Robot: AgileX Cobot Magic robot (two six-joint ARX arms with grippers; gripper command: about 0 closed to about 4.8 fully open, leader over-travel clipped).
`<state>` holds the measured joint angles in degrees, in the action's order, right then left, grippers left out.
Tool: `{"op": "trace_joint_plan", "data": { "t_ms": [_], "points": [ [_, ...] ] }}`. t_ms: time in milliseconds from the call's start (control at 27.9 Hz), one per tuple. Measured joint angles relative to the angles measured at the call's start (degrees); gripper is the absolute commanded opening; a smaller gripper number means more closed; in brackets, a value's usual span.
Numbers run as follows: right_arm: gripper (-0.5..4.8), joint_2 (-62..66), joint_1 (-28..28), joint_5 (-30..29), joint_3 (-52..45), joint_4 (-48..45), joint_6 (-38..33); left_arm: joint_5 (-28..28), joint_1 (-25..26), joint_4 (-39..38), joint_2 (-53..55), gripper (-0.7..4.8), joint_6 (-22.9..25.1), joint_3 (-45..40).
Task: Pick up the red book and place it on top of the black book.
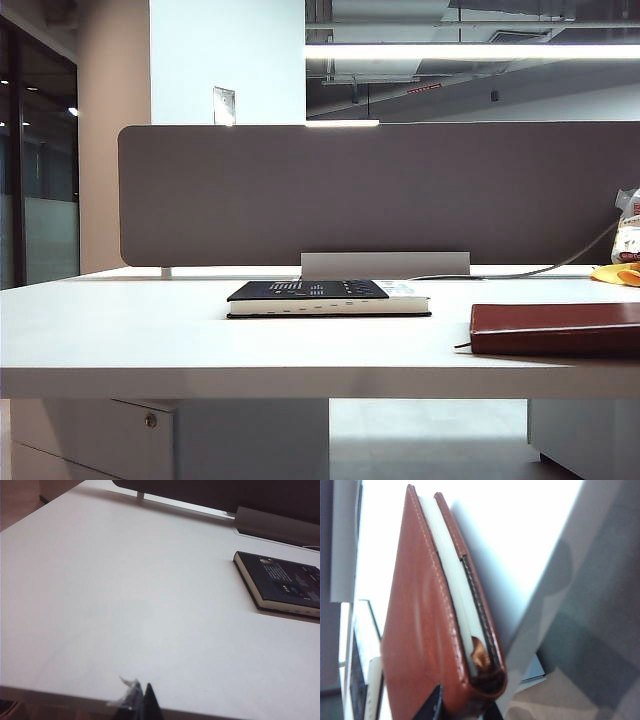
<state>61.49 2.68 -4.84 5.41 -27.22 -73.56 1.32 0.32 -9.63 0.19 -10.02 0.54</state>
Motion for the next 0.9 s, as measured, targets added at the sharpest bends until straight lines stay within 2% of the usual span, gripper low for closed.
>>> {"op": "trace_joint_plan", "data": {
  "t_ms": [72, 215, 573, 895],
  "points": [
    [0.08, 0.0, 0.0, -1.0, 0.0, -1.5, 0.0, 0.0, 0.0, 0.0, 0.0, -0.06, 0.0, 0.0],
    [-0.02, 0.0, 0.0, -2.7, 0.0, -5.5, 0.2, 0.0, 0.0, 0.0, 0.0, -0.06, 0.0, 0.0],
    [-0.01, 0.1, 0.0, -5.0, -0.1, -7.9, 0.4, 0.0, 0.0, 0.0, 0.0, -0.05, 0.0, 0.0],
    [-0.01, 0.3, 0.0, -10.2, -0.2, -14.9, 1.0, 0.0, 0.0, 0.0, 0.0, -0.05, 0.0, 0.0]
  ]
}}
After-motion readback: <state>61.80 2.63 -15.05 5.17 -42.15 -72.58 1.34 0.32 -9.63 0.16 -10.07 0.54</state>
